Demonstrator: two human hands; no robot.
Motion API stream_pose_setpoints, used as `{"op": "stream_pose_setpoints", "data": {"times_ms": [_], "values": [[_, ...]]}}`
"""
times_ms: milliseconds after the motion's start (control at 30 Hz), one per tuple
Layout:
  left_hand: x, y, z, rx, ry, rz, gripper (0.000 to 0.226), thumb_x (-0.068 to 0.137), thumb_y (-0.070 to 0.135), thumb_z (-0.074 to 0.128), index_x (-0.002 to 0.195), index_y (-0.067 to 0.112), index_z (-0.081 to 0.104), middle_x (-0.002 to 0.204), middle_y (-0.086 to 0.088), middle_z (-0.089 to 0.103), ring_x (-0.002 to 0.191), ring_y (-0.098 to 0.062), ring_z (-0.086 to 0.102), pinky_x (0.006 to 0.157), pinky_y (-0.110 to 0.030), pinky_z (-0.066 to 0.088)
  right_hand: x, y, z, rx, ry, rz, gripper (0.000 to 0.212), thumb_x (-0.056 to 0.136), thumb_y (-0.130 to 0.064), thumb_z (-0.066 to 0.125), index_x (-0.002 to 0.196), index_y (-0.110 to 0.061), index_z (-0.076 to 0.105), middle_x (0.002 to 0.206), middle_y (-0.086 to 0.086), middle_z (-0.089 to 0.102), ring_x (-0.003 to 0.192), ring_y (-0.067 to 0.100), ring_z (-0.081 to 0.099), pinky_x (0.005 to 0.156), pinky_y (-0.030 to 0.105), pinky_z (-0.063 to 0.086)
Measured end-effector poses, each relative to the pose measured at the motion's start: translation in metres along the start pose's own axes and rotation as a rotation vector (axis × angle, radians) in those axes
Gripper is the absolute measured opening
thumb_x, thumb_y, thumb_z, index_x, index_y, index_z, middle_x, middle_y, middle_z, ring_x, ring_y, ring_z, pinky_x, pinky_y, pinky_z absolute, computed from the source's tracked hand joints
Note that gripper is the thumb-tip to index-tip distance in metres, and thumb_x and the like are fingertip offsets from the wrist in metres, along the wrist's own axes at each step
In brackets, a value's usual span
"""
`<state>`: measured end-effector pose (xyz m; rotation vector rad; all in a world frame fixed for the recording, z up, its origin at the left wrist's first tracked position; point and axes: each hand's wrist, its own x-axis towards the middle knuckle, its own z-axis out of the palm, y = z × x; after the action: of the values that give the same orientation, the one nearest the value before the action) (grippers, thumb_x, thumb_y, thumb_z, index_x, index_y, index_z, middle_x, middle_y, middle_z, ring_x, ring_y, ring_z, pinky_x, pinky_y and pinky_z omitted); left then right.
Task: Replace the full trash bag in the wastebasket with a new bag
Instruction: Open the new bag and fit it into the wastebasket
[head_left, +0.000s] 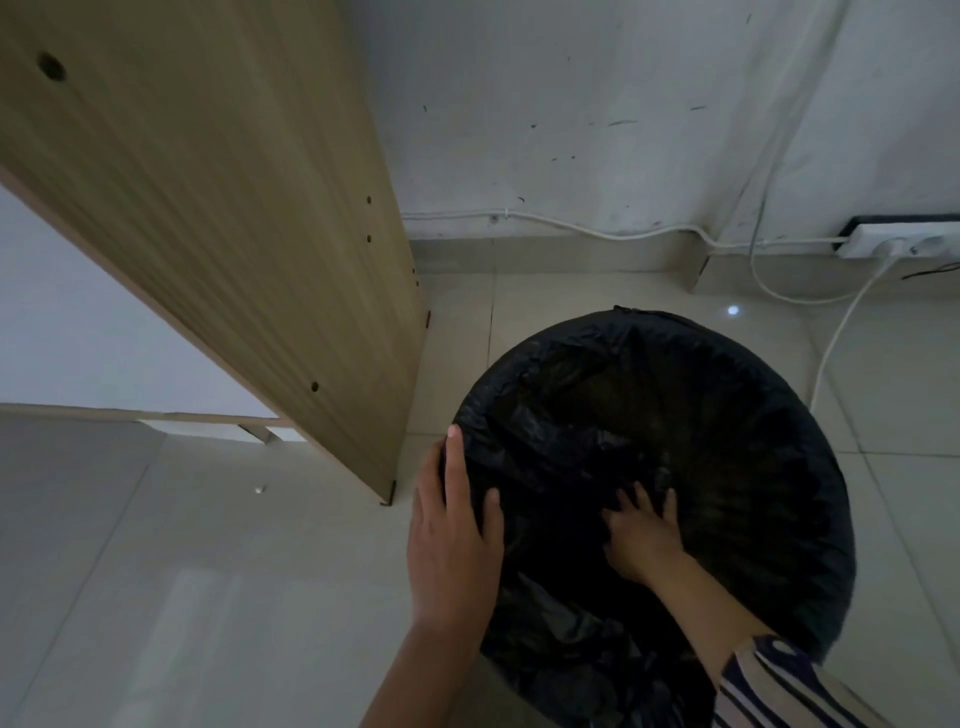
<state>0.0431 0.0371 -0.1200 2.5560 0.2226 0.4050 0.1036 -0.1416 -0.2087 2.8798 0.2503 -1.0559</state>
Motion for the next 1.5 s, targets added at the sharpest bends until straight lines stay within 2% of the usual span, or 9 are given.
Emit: {"op": "stream_pose_setpoints", "data": {"times_ms": [133,300,467,533,633,733,1000,1200,1500], "values": [[0.002,-0.001,0.0,0.004,0.004,0.004,0.071,0.085,0.021,0.063,0.14,0.022,0.019,0.131,-0.017,0.05,0.109,-0.033,0.059,0.078,-0.038,0.054,-0.002,-0.023,-0.01,0.433,0.531,-0.09,0.042,0.09,-0.03,0.047,0.131,-0.022,0.046,0.135,0.002,0.051,0.126,0.02,0.044,0.104,0.037,0.029],[0.001,0.002,0.001,0.006,0.003,0.001,0.071,0.085,0.021,0.063,0.141,0.022,0.02,0.132,-0.017,0.049,0.111,-0.033,0.058,0.08,-0.037,0.053,0.011,-0.062,-0.009,0.416,-0.008,-0.302,0.059,0.095,-0.042,0.036,0.144,-0.041,0.002,0.157,-0.005,0.004,0.144,0.024,0.005,0.115,0.046,0.008],[0.004,0.002,0.0,-0.01,0.004,-0.004,0.069,0.086,0.022,0.061,0.14,0.023,0.019,0.132,-0.017,0.049,0.111,-0.033,0.057,0.08,-0.037,0.053,0.005,-0.049,-0.019,0.618,0.258,-0.274,0.055,0.092,-0.02,0.043,0.143,-0.024,0.026,0.152,0.003,0.029,0.137,0.021,0.03,0.112,0.032,0.027],[0.005,0.004,-0.001,-0.014,0.009,0.0,0.068,0.086,0.022,0.06,0.14,0.025,0.018,0.133,-0.017,0.048,0.113,-0.033,0.056,0.081,-0.038,0.052,0.0,-0.031,-0.019,0.349,0.328,-0.169,0.049,0.094,-0.032,0.038,0.142,-0.027,0.028,0.153,0.001,0.025,0.141,0.024,0.02,0.114,0.038,0.019],[0.006,0.004,0.0,-0.02,0.006,-0.012,0.067,0.087,0.024,0.058,0.139,0.028,0.016,0.135,-0.016,0.046,0.116,-0.033,0.054,0.083,-0.039,0.052,0.003,-0.013,-0.011,-0.009,-0.049,-0.094,0.06,0.091,-0.058,0.026,0.145,-0.037,0.009,0.157,0.0,-0.012,0.141,0.033,-0.019,0.111,0.056,-0.011],[0.004,0.002,-0.001,-0.005,-0.012,-0.018,0.069,0.086,0.022,0.061,0.14,0.025,0.018,0.132,-0.018,0.049,0.112,-0.035,0.057,0.077,-0.039,0.054,0.011,-0.007,0.001,-0.235,-0.257,-0.042,0.067,0.089,-0.064,0.024,0.145,-0.037,0.001,0.155,0.004,-0.022,0.137,0.036,-0.027,0.105,0.063,-0.018],[0.005,0.005,-0.002,-0.001,0.004,-0.013,0.07,0.085,0.021,0.063,0.14,0.024,0.02,0.129,-0.017,0.05,0.109,-0.034,0.059,0.073,-0.036,0.055,-0.002,-0.028,-0.01,0.171,0.098,-0.132,0.055,0.094,-0.041,0.034,0.145,-0.028,0.017,0.155,0.002,0.015,0.144,0.027,0.005,0.114,0.053,-0.001],[0.008,0.008,-0.005,0.003,-0.002,-0.029,0.061,0.09,0.034,0.047,0.141,0.026,0.015,0.133,-0.014,0.048,0.112,-0.032,0.057,0.075,-0.036,0.054,0.01,-0.058,0.006,0.201,-0.142,-0.259,0.064,0.096,-0.041,0.032,0.144,-0.034,-0.009,0.158,0.002,-0.001,0.144,0.03,0.002,0.115,0.05,0.004],[0.019,0.01,-0.003,-0.04,-0.055,-0.124,0.065,0.094,0.03,0.045,0.146,0.024,0.008,0.146,-0.009,0.031,0.13,-0.027,0.038,0.094,-0.036,0.044,0.002,-0.013,-0.019,-0.104,-0.18,-0.1,0.058,0.093,-0.051,0.028,0.145,-0.035,0.006,0.157,0.003,-0.007,0.142,0.033,-0.015,0.109,0.06,-0.013]]}}
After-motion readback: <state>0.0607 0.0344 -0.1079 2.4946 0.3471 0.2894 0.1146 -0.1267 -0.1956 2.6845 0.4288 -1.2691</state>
